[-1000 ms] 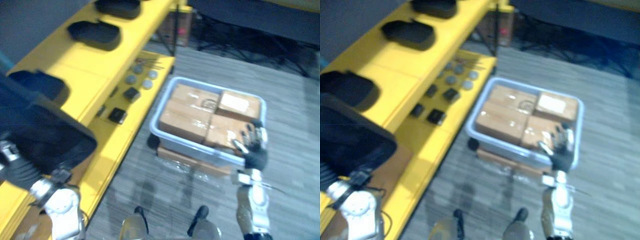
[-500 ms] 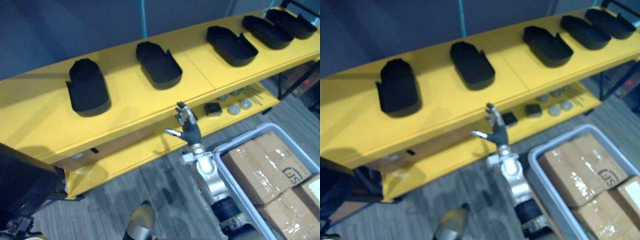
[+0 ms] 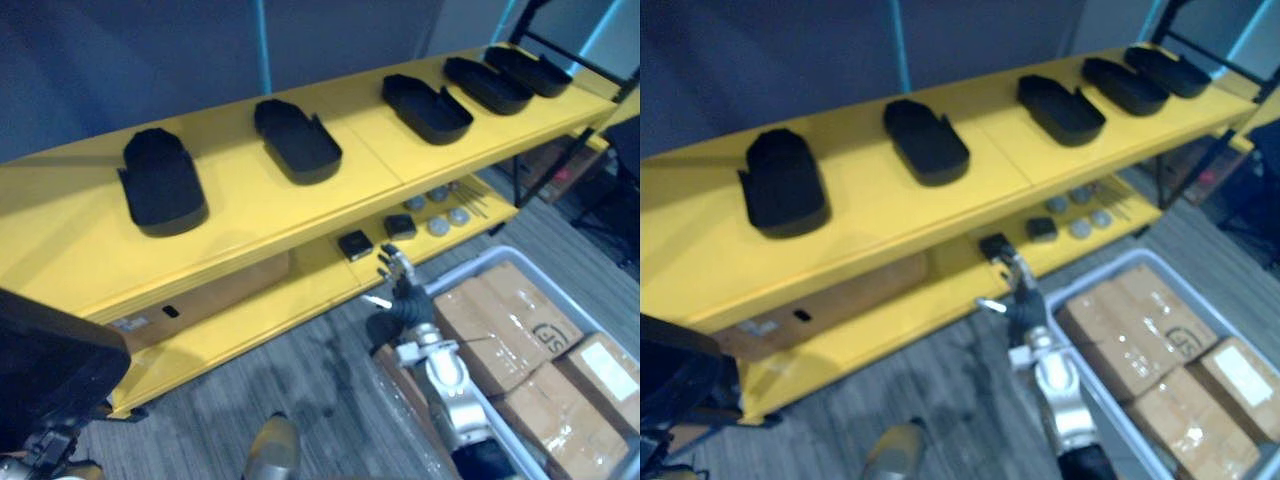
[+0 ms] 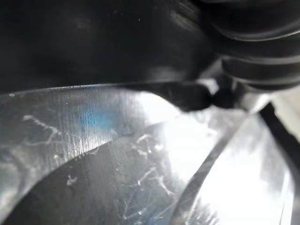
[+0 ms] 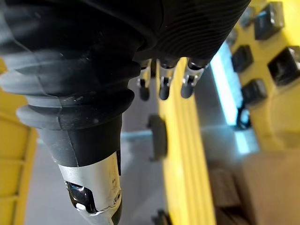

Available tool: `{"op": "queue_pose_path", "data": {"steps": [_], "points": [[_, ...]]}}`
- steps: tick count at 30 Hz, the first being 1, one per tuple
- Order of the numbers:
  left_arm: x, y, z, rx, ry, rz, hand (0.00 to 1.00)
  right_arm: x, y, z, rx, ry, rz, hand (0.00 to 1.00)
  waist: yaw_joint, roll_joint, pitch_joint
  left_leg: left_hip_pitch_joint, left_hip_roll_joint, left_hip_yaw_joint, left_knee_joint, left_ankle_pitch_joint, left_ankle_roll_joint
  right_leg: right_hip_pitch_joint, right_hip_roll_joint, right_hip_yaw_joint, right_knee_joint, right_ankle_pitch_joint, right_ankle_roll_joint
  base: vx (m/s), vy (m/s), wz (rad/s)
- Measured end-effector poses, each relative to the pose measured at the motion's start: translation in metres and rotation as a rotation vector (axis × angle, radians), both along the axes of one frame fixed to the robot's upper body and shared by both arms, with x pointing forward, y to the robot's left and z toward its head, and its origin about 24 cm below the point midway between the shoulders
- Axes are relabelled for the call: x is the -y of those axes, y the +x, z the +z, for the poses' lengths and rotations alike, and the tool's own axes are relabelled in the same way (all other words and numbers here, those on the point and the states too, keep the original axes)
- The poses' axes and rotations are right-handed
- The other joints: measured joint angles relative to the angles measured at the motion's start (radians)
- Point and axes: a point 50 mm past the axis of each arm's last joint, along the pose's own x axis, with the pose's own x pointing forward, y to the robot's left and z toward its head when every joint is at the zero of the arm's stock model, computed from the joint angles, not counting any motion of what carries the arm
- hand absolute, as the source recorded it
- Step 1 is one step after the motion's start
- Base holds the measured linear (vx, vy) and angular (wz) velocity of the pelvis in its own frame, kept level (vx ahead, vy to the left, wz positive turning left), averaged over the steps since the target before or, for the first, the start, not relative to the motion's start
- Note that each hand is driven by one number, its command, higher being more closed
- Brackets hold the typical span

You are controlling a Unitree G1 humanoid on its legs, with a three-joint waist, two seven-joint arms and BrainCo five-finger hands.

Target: Walk over and take plastic housings, then place them on the shelf

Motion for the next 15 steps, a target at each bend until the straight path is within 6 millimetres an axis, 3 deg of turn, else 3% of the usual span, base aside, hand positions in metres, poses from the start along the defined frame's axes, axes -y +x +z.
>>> {"op": "queue_pose_path", "data": {"steps": [2,5,7,8,10,13,15], "points": [[0.006,0.013,0.001,0.019,0.0,-0.071,1.0,0.001,-0.001,0.0,0.021,-0.021,-0.01,0.0,-0.026,-0.006,-0.006,-0.029,-0.018,-0.001,0.001,0.035,0.012,-0.037,-0.028,0.082,0.084,-0.032,-0.046,-0.04,0.096,0.81],[0.015,0.035,0.009,0.063,0.029,-0.177,1.0,0.004,-0.001,0.006,0.088,-0.07,-0.026,0.0,-0.037,-0.014,-0.008,-0.053,-0.033,-0.017,-0.035,0.084,0.018,-0.086,-0.038,0.224,0.14,-0.056,-0.072,-0.06,0.044,0.58],[0.018,0.049,0.019,0.096,0.071,-0.248,1.0,0.004,0.005,0.018,0.167,-0.114,-0.026,0.0,-0.044,-0.02,-0.005,-0.092,-0.037,-0.034,-0.046,0.113,0.01,-0.117,-0.036,0.256,0.153,-0.098,-0.06,-0.14,-0.05,0.36],[0.02,0.059,0.027,0.133,0.102,-0.282,1.0,0.005,0.017,0.035,0.25,-0.154,-0.027,0.0,-0.048,-0.016,0.025,-0.112,-0.038,-0.043,-0.056,0.14,-0.001,-0.13,-0.03,0.254,0.145,-0.126,-0.018,-0.19,-0.072,0.12],[0.023,0.067,0.036,0.157,0.145,-0.3,1.0,0.009,0.031,0.06,0.357,-0.197,-0.027,0.0,-0.054,0.005,0.078,-0.115,-0.018,-0.054,-0.079,0.173,-0.018,-0.137,-0.008,0.255,0.139,-0.141,0.023,-0.27,-0.067,0.03],[0.024,0.07,0.036,0.155,0.154,-0.318,1.0,0.014,0.039,0.077,0.419,-0.228,-0.044,0.0,-0.055,0.017,0.114,-0.112,0.021,-0.044,-0.14,0.218,-0.023,-0.197,-0.002,0.278,0.191,-0.167,0.018,-0.24,-0.044,-0.11],[0.022,0.071,0.03,0.13,0.137,-0.318,1.0,0.014,0.039,0.078,0.423,-0.231,-0.05,0.0,-0.055,0.016,0.136,-0.11,0.032,-0.016,-0.139,0.224,-0.028,-0.226,-0.018,0.302,0.245,-0.188,0.015,-0.16,-0.007,-0.21]]}}
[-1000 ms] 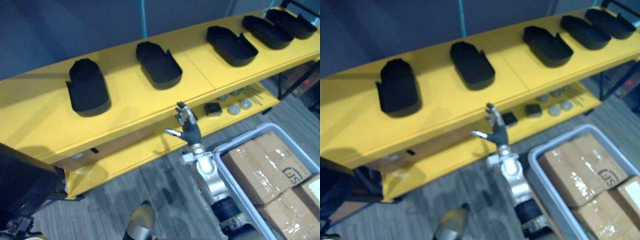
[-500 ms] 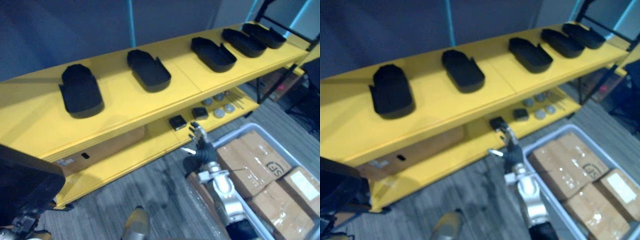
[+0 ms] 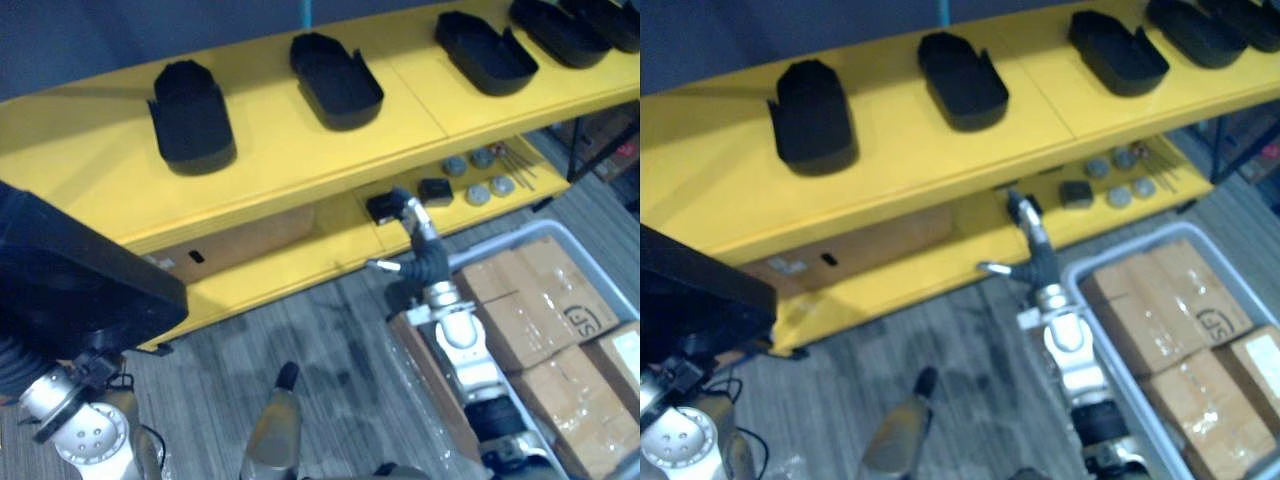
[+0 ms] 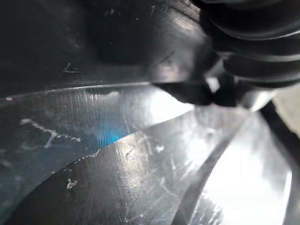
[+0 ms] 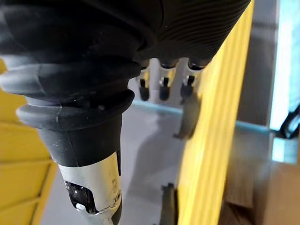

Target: Walk over and take plastic housings, then place them on the shelf

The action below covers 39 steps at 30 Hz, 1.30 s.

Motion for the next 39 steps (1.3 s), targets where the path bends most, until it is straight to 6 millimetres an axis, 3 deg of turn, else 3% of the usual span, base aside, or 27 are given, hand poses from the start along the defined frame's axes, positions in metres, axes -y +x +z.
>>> {"op": "queue_pose_path", "data": {"steps": [5,8,11,13,14,15,16,17,18,19,20,21,23,24,27,29,30,32,34,39], "points": [[0.0,0.003,-0.002,0.008,-0.001,-0.002,1.0,0.002,0.001,0.002,0.012,0.016,-0.025,0.0,-0.018,-0.005,0.061,-0.008,-0.024,0.024,0.032,-0.004,0.009,-0.05,-0.067,0.03,0.11,-0.037,0.003,-0.06,0.041,-0.07],[0.005,0.006,0.001,0.02,0.026,-0.005,1.0,0.004,-0.004,-0.004,0.011,0.049,-0.052,0.0,-0.029,0.016,0.083,-0.061,-0.05,0.021,0.162,-0.069,0.02,-0.061,-0.112,0.037,0.19,-0.076,0.018,-0.01,0.064,0.08],[0.008,0.006,-0.001,-0.01,0.05,-0.009,1.0,0.005,-0.016,-0.022,-0.039,0.108,-0.092,0.0,-0.033,0.025,0.086,-0.051,-0.074,0.014,0.257,-0.141,0.032,0.023,-0.128,0.011,0.186,-0.098,0.046,0.09,0.056,0.24],[0.007,0.005,-0.001,-0.027,0.069,-0.001,1.0,0.009,-0.021,-0.028,-0.053,0.157,-0.136,0.0,-0.03,0.013,0.064,-0.041,-0.095,0.016,0.262,-0.173,0.038,0.1,-0.124,-0.043,0.1,-0.08,0.081,0.16,0.087,0.46],[0.006,0.004,-0.001,-0.042,0.085,-0.002,1.0,0.011,-0.024,-0.031,-0.064,0.204,-0.163,0.0,-0.025,-0.018,0.026,-0.038,-0.101,0.056,0.243,-0.187,0.059,0.131,-0.119,-0.066,0.056,-0.026,0.082,0.21,0.071,0.42],[0.006,0.005,-0.001,-0.047,0.09,0.001,1.0,0.014,-0.026,-0.029,-0.051,0.211,-0.179,0.0,-0.022,-0.014,0.016,-0.035,-0.098,0.067,0.244,-0.189,0.056,0.119,-0.133,-0.052,0.095,0.001,0.057,0.29,0.121,0.41],[0.006,0.004,-0.001,-0.068,0.11,0.025,1.0,0.015,-0.027,-0.024,-0.024,0.226,-0.191,0.0,-0.022,-0.007,0.012,-0.006,-0.109,0.061,0.244,-0.197,0.068,0.068,-0.171,0.028,0.221,0.074,-0.051,0.35,0.204,0.28],[0.005,0.003,-0.001,-0.089,0.139,0.051,1.0,0.014,-0.027,-0.02,-0.006,0.24,-0.191,0.0,-0.022,-0.005,0.001,0.039,-0.109,0.061,0.221,-0.203,0.08,0.028,-0.188,0.097,0.308,0.192,-0.127,0.36,0.219,0.21],[0.005,0.003,0.001,-0.099,0.158,0.057,1.0,0.013,-0.028,-0.018,0.003,0.245,-0.189,0.0,-0.026,-0.006,-0.011,0.062,-0.106,0.056,0.204,-0.204,0.088,0.014,-0.192,0.126,0.336,0.256,-0.125,0.41,0.174,0.17],[0.005,0.003,0.006,-0.104,0.199,0.061,1.0,0.013,-0.027,-0.011,0.038,0.249,-0.183,0.0,-0.03,-0.007,-0.028,0.103,-0.102,0.036,0.17,-0.208,0.101,-0.022,-0.183,0.178,0.407,0.255,-0.132,0.39,0.071,0.32],[0.005,0.005,0.012,-0.084,0.223,0.059,1.0,0.017,-0.023,-0.002,0.08,0.251,-0.186,0.0,-0.043,-0.002,-0.032,0.142,-0.095,0.004,0.14,-0.211,0.105,-0.056,-0.129,0.216,0.46,0.156,-0.146,0.36,0.06,0.42],[0.005,0.006,0.016,-0.071,0.231,0.059,1.0,0.02,-0.021,0.003,0.097,0.25,-0.193,0.0,-0.053,0.001,-0.035,0.157,-0.092,-0.015,0.123,-0.212,0.107,-0.071,-0.093,0.229,0.463,0.115,-0.145,0.3,0.039,0.59],[0.005,0.014,0.025,-0.027,0.234,0.053,1.0,0.04,-0.018,0.017,0.157,0.228,-0.251,0.0,-0.075,0.019,-0.049,0.212,-0.081,-0.082,0.067,-0.224,0.122,-0.154,0.041,0.266,0.37,0.002,-0.155,0.26,-0.025,0.72],[0.005,0.016,0.027,-0.022,0.228,0.05,1.0,0.046,-0.018,0.022,0.179,0.212,-0.266,0.0,-0.08,0.018,-0.055,0.221,-0.079,-0.098,0.058,-0.226,0.123,-0.178,0.066,0.277,0.32,-0.005,-0.151,0.26,-0.104,0.74],[0.003,0.021,0.027,-0.038,0.209,0.042,1.0,0.068,-0.018,0.045,0.26,0.152,-0.293,0.0,-0.082,0.033,-0.081,0.251,-0.053,-0.135,0.076,-0.263,0.099,-0.275,0.132,0.334,0.07,0.016,-0.141,0.26,-0.145,0.59],[0.003,0.023,0.025,-0.058,0.205,0.02,1.0,0.074,-0.016,0.05,0.262,0.152,-0.297,0.0,-0.097,0.012,-0.098,0.257,-0.056,-0.147,0.114,-0.294,0.065,-0.266,0.143,0.38,-0.08,0.136,-0.141,0.31,-0.236,1.04],[0.004,0.025,0.025,-0.062,0.208,-0.007,1.0,0.075,-0.014,0.051,0.247,0.168,-0.294,0.0,-0.107,-0.028,-0.125,0.262,-0.063,-0.149,0.128,-0.347,0.025,-0.234,0.137,0.424,-0.125,0.27,-0.087,0.29,-0.355,0.9],[0.008,0.025,0.013,-0.1,0.162,-0.027,1.0,0.078,-0.012,0.053,0.23,0.176,-0.278,0.0,-0.084,0.02,-0.146,0.276,0.004,-0.133,0.131,-0.357,0.008,-0.198,0.189,0.397,-0.144,0.255,-0.101,0.31,-0.366,0.48],[0.009,0.025,0.007,-0.133,0.138,-0.024,1.0,0.082,-0.011,0.056,0.217,0.201,-0.232,0.0,-0.078,0.061,-0.171,0.322,0.063,-0.084,0.058,-0.324,-0.018,-0.152,0.23,0.35,-0.175,0.234,-0.124,0.25,-0.222,0.34],[0.001,0.02,0.003,-0.176,0.131,0.026,1.0,0.077,-0.012,0.066,0.234,0.18,-0.1,0.0,-0.083,0.083,-0.191,0.347,0.076,-0.048,0.017,-0.276,-0.013,-0.096,0.242,0.318,-0.231,0.231,-0.128,0.1,-0.104,0.16]]}}
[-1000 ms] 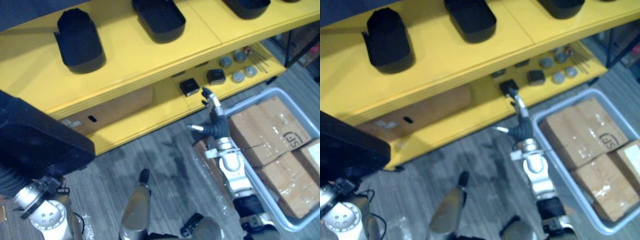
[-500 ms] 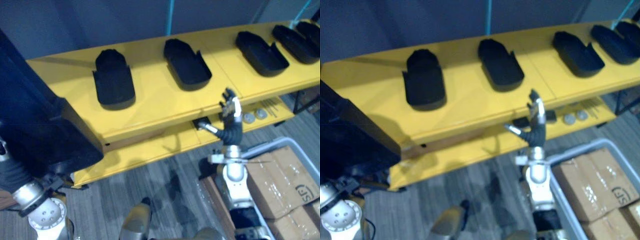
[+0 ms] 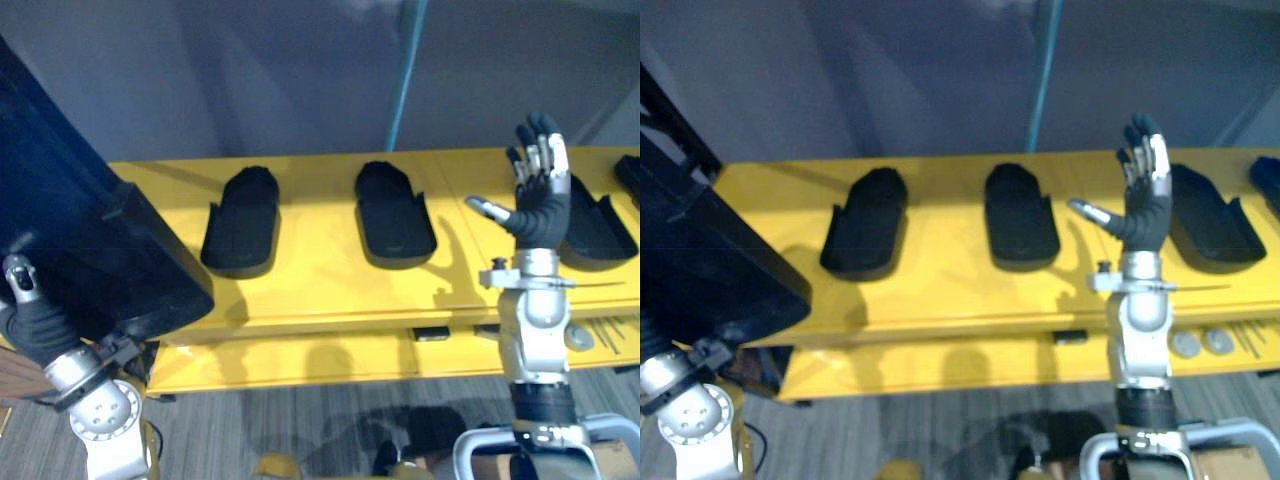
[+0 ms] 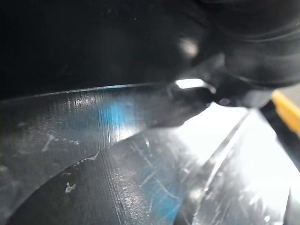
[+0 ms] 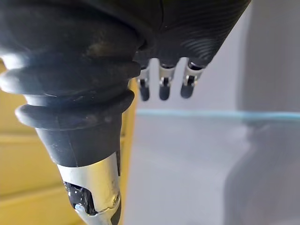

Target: Walk over and take plastic housings, then place them on the shelf

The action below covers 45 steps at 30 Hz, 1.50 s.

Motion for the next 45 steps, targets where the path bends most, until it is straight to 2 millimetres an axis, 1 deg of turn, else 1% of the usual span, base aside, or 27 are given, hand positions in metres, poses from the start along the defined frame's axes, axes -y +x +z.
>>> {"op": "queue_pose_path", "data": {"steps": [3,5,6,8,10,12,13,14,15,16,17,18,19,21,22,24,26,28,29,30,31,32,33,35,36,38,45], "points": [[-0.007,-0.004,-0.005,-0.056,0.007,0.062,1.0,-0.002,-0.001,0.001,0.004,0.004,0.045,0.0,0.004,-0.007,-0.011,-0.001,-0.003,0.005,0.001,0.011,0.011,0.034,-0.004,-0.041,-0.029,0.001,0.003,0.01,-0.026,0.36],[-0.011,-0.008,-0.008,-0.085,0.003,0.084,1.0,-0.002,-0.004,0.001,0.007,0.004,0.045,0.0,0.004,-0.02,-0.02,-0.003,-0.004,0.027,-0.013,0.027,0.015,0.071,-0.014,-0.09,-0.058,0.003,0.006,0.0,-0.003,0.73],[-0.011,-0.009,-0.009,-0.095,0.004,0.088,1.0,-0.004,-0.01,0.0,0.01,0.005,0.046,0.0,0.002,-0.031,-0.029,-0.003,-0.009,0.052,-0.037,0.047,0.025,0.087,-0.024,-0.129,-0.072,0.003,0.007,0.0,0.021,0.96],[-0.012,-0.008,-0.01,-0.125,0.017,0.095,1.0,-0.004,-0.019,-0.004,0.003,-0.012,0.008,0.0,0.001,-0.048,-0.04,-0.001,-0.021,0.057,-0.097,0.091,0.03,0.104,-0.04,-0.183,-0.089,0.003,0.008,-0.01,0.01,0.92],[-0.02,-0.013,-0.009,-0.16,0.04,0.145,1.0,-0.001,-0.021,-0.009,-0.014,-0.028,-0.041,0.0,0.003,-0.045,-0.043,0.0,-0.023,0.069,-0.143,0.109,0.028,0.103,-0.048,-0.207,-0.092,0.006,0.013,-0.05,0.027,0.51],[-0.035,-0.02,-0.009,-0.227,0.072,0.229,1.0,0.007,-0.026,-0.016,-0.038,-0.014,-0.106,0.0,0.002,-0.043,-0.044,0.009,-0.03,0.081,-0.168,0.122,0.032,0.103,-0.057,-0.21,-0.093,0.009,0.021,-0.05,0.041,0.09],[-0.052,-0.026,-0.009,-0.293,0.097,0.288,1.0,0.015,-0.029,-0.019,-0.05,-0.003,-0.151,0.0,-0.002,-0.037,-0.046,0.016,-0.032,0.106,-0.178,0.121,0.035,0.102,-0.059,-0.198,-0.094,0.012,0.027,-0.04,0.031,-0.21],[-0.061,-0.029,-0.01,-0.332,0.113,0.318,1.0,0.02,-0.031,-0.02,-0.054,0.006,-0.176,0.0,-0.008,-0.034,-0.049,0.017,-0.034,0.118,-0.178,0.116,0.042,0.101,-0.06,-0.19,-0.095,0.014,0.031,-0.05,0.046,-0.34],[-0.081,-0.035,-0.012,-0.411,0.134,0.372,1.0,0.028,-0.035,-0.021,-0.059,0.021,-0.222,0.0,-0.025,-0.026,-0.057,0.02,-0.038,0.141,-0.18,0.111,0.049,0.094,-0.065,-0.176,-0.096,0.018,0.032,-0.04,0.063,-0.45],[-0.1,-0.037,-0.014,-0.492,0.146,0.411,1.0,0.037,-0.041,-0.021,-0.066,0.027,-0.265,0.0,-0.03,-0.017,-0.069,0.022,-0.039,0.176,-0.182,0.11,0.051,0.076,-0.067,-0.15,-0.096,0.025,0.035,-0.02,0.071,-0.54],[-0.11,-0.038,-0.016,-0.532,0.147,0.427,1.0,0.041,-0.044,-0.022,-0.071,0.027,-0.283,0.0,-0.035,-0.012,-0.074,0.025,-0.041,0.19,-0.184,0.109,0.052,0.069,-0.068,-0.138,-0.095,0.028,0.035,0.02,0.08,-0.64],[-0.125,-0.039,-0.018,-0.605,0.15,0.447,1.0,0.047,-0.047,-0.025,-0.094,0.022,-0.309,0.0,-0.051,-0.004,-0.078,0.034,-0.044,0.218,-0.188,0.108,0.053,0.059,-0.07,-0.114,-0.095,0.036,0.034,0.02,0.062,-0.6],[-0.138,-0.036,-0.021,-0.681,0.147,0.444,1.0,0.054,-0.052,-0.03,-0.133,0.009,-0.334,0.0,-0.064,0.006,-0.087,0.034,-0.048,0.237,-0.188,0.11,0.05,0.044,-0.073,-0.091,-0.095,0.044,0.033,0.03,0.067,-0.54],[-0.153,-0.034,-0.024,-0.759,0.131,0.44,1.0,0.06,-0.056,-0.035,-0.17,-0.007,-0.354,0.0,-0.081,0.019,-0.09,0.035,-0.054,0.271,-0.188,0.11,0.049,0.025,-0.077,-0.06,-0.094,0.052,0.036,0.02,0.056,-0.48],[-0.165,-0.028,-0.026,-0.83,0.112,0.429,1.0,0.065,-0.061,-0.04,-0.203,-0.01,-0.366,0.0,-0.104,0.026,-0.089,0.034,-0.056,0.295,-0.189,0.11,0.049,0.01,-0.078,-0.033,-0.095,0.061,0.041,0.0,0.037,-0.46],[-0.175,-0.02,-0.024,-0.89,0.103,0.41,1.0,0.069,-0.065,-0.046,-0.234,0.002,-0.39,0.0,-0.112,0.029,-0.089,0.037,-0.057,0.327,-0.19,0.108,0.047,-0.008,-0.077,-0.007,-0.096,0.07,0.042,-0.01,0.019,-0.47],[-0.185,-0.008,-0.024,-0.976,0.095,0.376,1.0,0.078,-0.068,-0.051,-0.251,0.032,-0.466,0.0,-0.133,0.03,-0.088,0.034,-0.06,0.355,-0.19,0.105,0.047,-0.022,-0.074,0.02,-0.11,0.086,0.043,-0.02,0.021,-0.48],[-0.19,0.004,-0.027,-1.064,0.086,0.329,1.0,0.094,-0.072,-0.059,-0.28,0.056,-0.595,0.0,-0.139,0.03,-0.087,0.031,-0.065,0.391,-0.188,0.098,0.048,-0.037,-0.073,0.054,-0.133,0.105,0.038,-0.04,0.033,-0.44],[-0.191,0.01,-0.028,-1.11,0.086,0.302,1.0,0.108,-0.077,-0.066,-0.308,0.066,-0.688,0.0,-0.147,0.03,-0.084,0.029,-0.068,0.399,-0.187,0.094,0.048,-0.037,-0.073,0.066,-0.151,0.117,0.041,-0.03,0.033,-0.28],[-0.191,0.011,-0.03,-1.132,0.087,0.288,1.0,0.115,-0.081,-0.07,-0.325,0.074,-0.73,0.0,-0.153,0.03,-0.083,0.028,-0.07,0.403,-0.187,0.093,0.048,-0.037,-0.072,0.068,-0.156,0.121,0.041,-0.01,0.015,-0.21],[-0.193,0.013,-0.031,-1.178,0.084,0.265,1.0,0.127,-0.088,-0.082,-0.377,0.085,-0.807,0.0,-0.164,0.029,-0.082,0.029,-0.071,0.413,-0.188,0.091,0.047,-0.036,-0.066,0.07,-0.168,0.127,0.042,0.01,0.0,-0.23],[-0.196,0.014,-0.028,-1.225,0.086,0.252,1.0,0.137,-0.096,-0.097,-0.451,0.09,-0.874,0.0,-0.165,0.026,-0.081,0.03,-0.068,0.424,-0.188,0.087,0.042,-0.036,-0.059,0.082,-0.182,0.135,0.039,0.02,0.0,-0.25],[-0.198,0.014,-0.025,-1.241,0.081,0.249,1.0,0.141,-0.1,-0.105,-0.492,0.093,-0.897,0.0,-0.168,0.023,-0.079,0.03,-0.067,0.428,-0.188,0.087,0.041,-0.036,-0.056,0.089,-0.188,0.138,0.04,0.02,0.0,-0.21],[-0.206,0.017,-0.013,-1.306,0.078,0.244,1.0,0.152,-0.115,-0.135,-0.642,0.103,-0.963,0.0,-0.18,0.015,-0.062,0.03,-0.065,0.435,-0.188,0.085,0.038,-0.035,-0.049,0.093,-0.199,0.146,0.042,0.02,-0.005,-0.1],[-0.208,0.017,-0.01,-1.324,0.081,0.246,1.0,0.154,-0.118,-0.142,-0.678,0.105,-0.975,0.0,-0.184,0.012,-0.057,0.03,-0.065,0.437,-0.187,0.085,0.038,-0.035,-0.047,0.094,-0.199,0.146,0.042,0.01,-0.003,-0.06],[-0.214,0.021,0.003,-1.377,0.079,0.244,1.0,0.157,-0.131,-0.17,-0.799,0.137,-1.021,0.0,-0.188,-0.001,-0.043,0.03,-0.057,0.443,-0.182,0.081,0.032,-0.035,-0.04,0.095,-0.199,0.145,0.04,0.01,-0.008,-0.05],[-0.225,0.022,0.032,-1.486,0.086,0.291,1.0,0.147,-0.165,-0.221,-1.021,0.225,-1.075,0.0,-0.187,-0.038,0.001,0.009,-0.047,0.447,-0.128,0.047,0.029,-0.034,-0.035,0.098,-0.198,0.145,0.039,0.0,0.007,-0.02]]}}
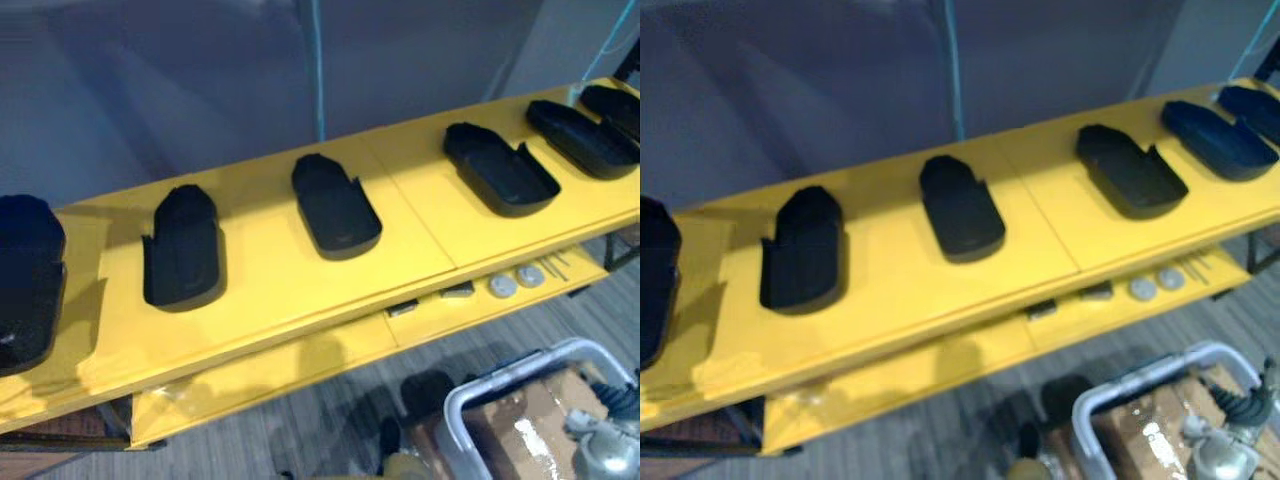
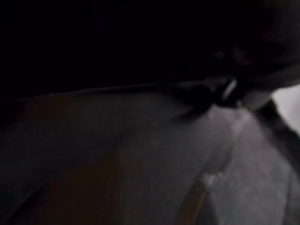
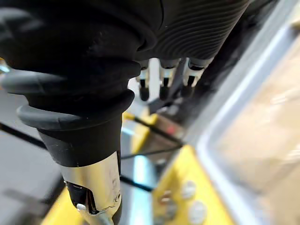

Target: Walk over and take plastic housings, then place them on the shelf

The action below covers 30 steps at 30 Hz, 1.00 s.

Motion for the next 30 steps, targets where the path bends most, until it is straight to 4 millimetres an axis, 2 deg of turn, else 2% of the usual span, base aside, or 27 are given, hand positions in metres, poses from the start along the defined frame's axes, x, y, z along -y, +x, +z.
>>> {"op": "queue_pose_path", "data": {"steps": [4,14,15,19,22,23,27,30], "points": [[-0.002,0.0,0.007,-0.021,0.006,0.022,1.0,-0.005,-0.01,-0.016,-0.033,0.06,-0.058,0.0,0.001,-0.011,0.01,-0.016,0.014,0.001,0.061,-0.036,-0.002,0.015,0.003,-0.004,0.002,-0.002,-0.002,0.01,0.018,0.03],[-0.002,0.005,0.016,-0.047,0.036,0.032,1.0,-0.009,-0.017,-0.032,-0.039,0.156,-0.143,0.0,0.004,-0.036,0.06,-0.108,0.056,-0.001,0.232,-0.124,0.007,0.005,0.016,-0.011,0.015,-0.011,-0.012,-0.03,0.007,0.02],[-0.002,0.006,0.017,-0.043,0.038,0.03,0.0,-0.01,-0.015,-0.033,-0.036,0.163,-0.142,0.0,0.005,-0.039,0.071,-0.123,0.061,0.0,0.254,-0.132,0.008,-0.006,0.017,-0.01,0.022,-0.011,-0.011,-0.04,0.012,0.02],[-0.003,0.006,0.019,0.002,0.055,0.05,0.0,-0.01,-0.004,-0.03,0.001,0.181,-0.127,0.0,0.007,-0.047,0.127,-0.156,0.075,0.004,0.31,-0.155,0.014,-0.024,0.02,-0.006,0.038,-0.01,-0.011,-0.07,0.009,-0.03],[-0.002,0.007,0.017,0.064,0.05,0.076,0.0,-0.007,-0.007,-0.029,0.012,0.177,-0.148,0.0,0.011,-0.048,0.137,-0.188,0.078,0.006,0.331,-0.16,0.016,-0.056,0.019,-0.002,0.053,-0.009,-0.009,-0.05,-0.005,-0.05],[-0.002,0.007,0.014,0.073,0.046,0.083,0.0,-0.005,-0.008,-0.028,0.015,0.175,-0.155,0.0,0.012,-0.046,0.138,-0.189,0.078,0.007,0.332,-0.16,0.016,-0.059,0.019,0.0,0.053,-0.008,-0.008,0.0,-0.017,-0.06],[0.006,0.012,-0.019,0.093,-0.018,0.11,0.0,0.008,-0.009,-0.018,0.028,0.14,-0.156,0.0,0.019,-0.024,0.151,-0.178,0.081,0.032,0.327,-0.16,0.016,-0.064,0.022,0.018,0.054,-0.007,-0.007,-0.01,-0.021,-0.12],[0.006,0.009,-0.023,0.102,-0.009,0.13,0.0,0.015,-0.009,-0.012,0.028,0.117,-0.148,0.0,0.02,-0.008,0.16,-0.167,0.082,0.039,0.313,-0.159,0.016,-0.065,0.026,0.025,0.054,-0.008,-0.007,0.0,-0.034,-0.11]]}}
